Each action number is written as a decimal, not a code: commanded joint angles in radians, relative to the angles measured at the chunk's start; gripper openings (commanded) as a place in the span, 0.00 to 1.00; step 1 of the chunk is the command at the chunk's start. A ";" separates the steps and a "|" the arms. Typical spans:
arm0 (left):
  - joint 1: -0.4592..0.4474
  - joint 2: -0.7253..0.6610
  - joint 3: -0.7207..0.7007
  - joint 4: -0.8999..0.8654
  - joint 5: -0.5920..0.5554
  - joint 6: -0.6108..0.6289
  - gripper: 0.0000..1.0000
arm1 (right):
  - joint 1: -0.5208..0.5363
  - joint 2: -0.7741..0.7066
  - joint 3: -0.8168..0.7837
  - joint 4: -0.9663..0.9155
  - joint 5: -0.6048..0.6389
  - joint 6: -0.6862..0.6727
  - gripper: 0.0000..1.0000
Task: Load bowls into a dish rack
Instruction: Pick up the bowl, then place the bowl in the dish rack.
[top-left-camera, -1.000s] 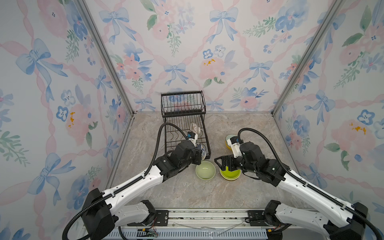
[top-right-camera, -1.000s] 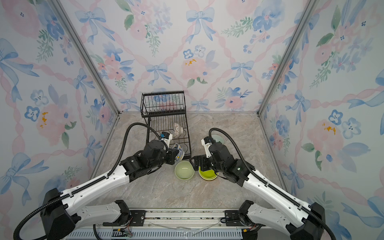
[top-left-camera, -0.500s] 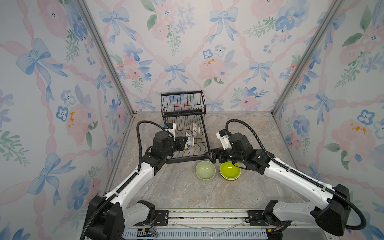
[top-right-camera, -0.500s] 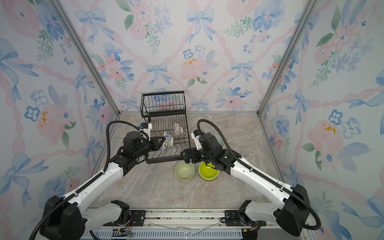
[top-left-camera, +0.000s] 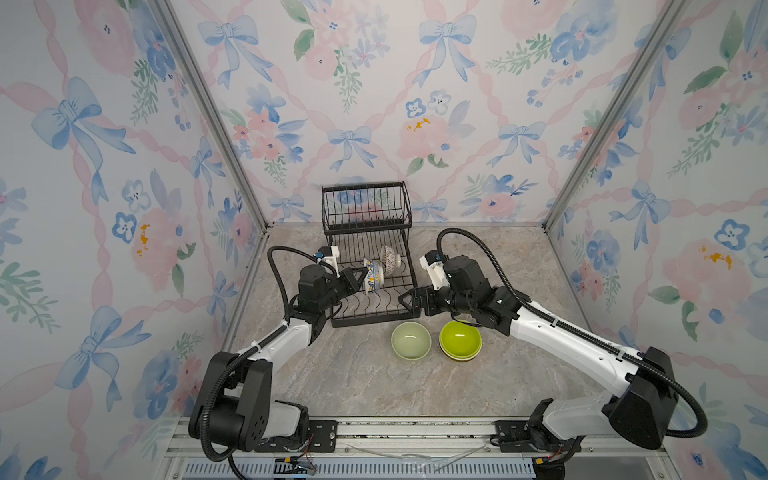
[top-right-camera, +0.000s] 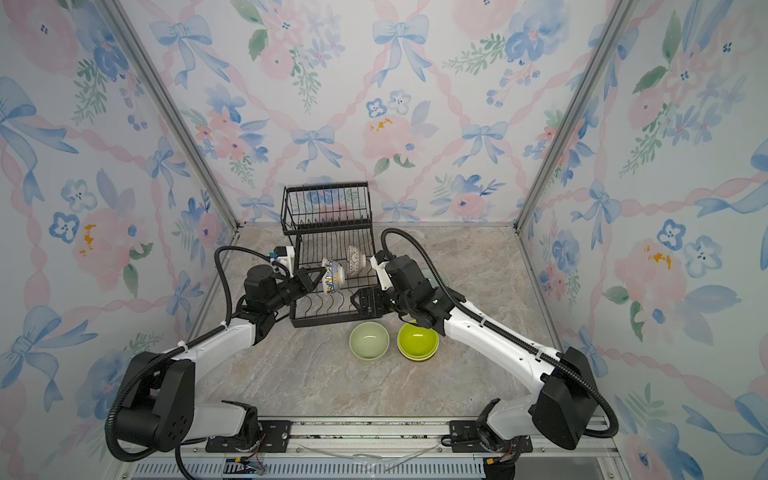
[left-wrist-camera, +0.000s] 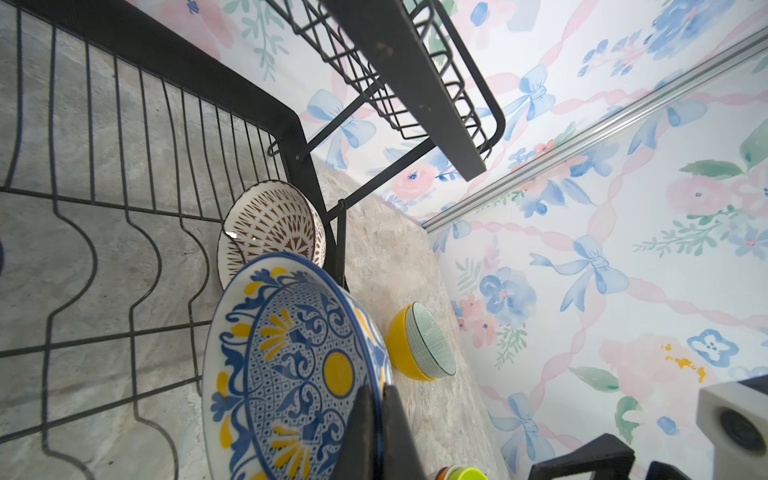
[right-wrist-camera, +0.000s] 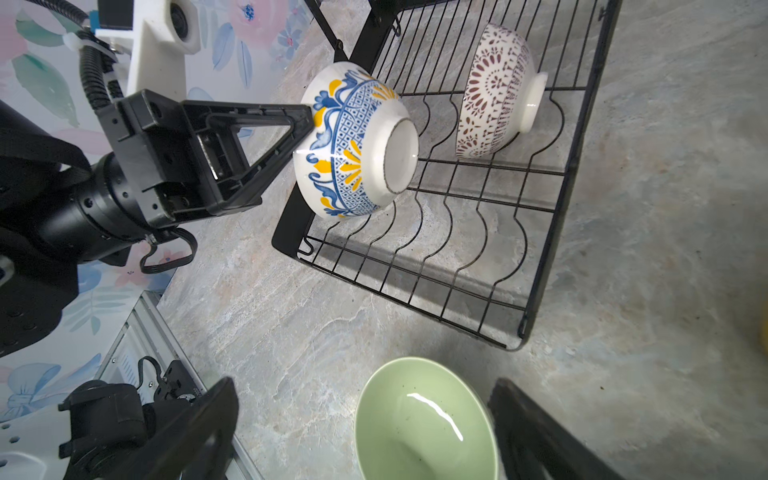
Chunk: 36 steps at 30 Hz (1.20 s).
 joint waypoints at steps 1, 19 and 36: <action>0.018 0.060 0.045 0.182 0.048 -0.052 0.00 | -0.011 0.011 0.032 0.018 -0.007 -0.018 0.96; 0.061 0.405 0.188 0.475 0.089 -0.221 0.00 | -0.008 0.023 0.017 0.018 -0.013 -0.004 0.96; 0.076 0.591 0.244 0.599 0.139 -0.310 0.00 | -0.005 0.043 0.019 0.008 -0.014 -0.001 0.96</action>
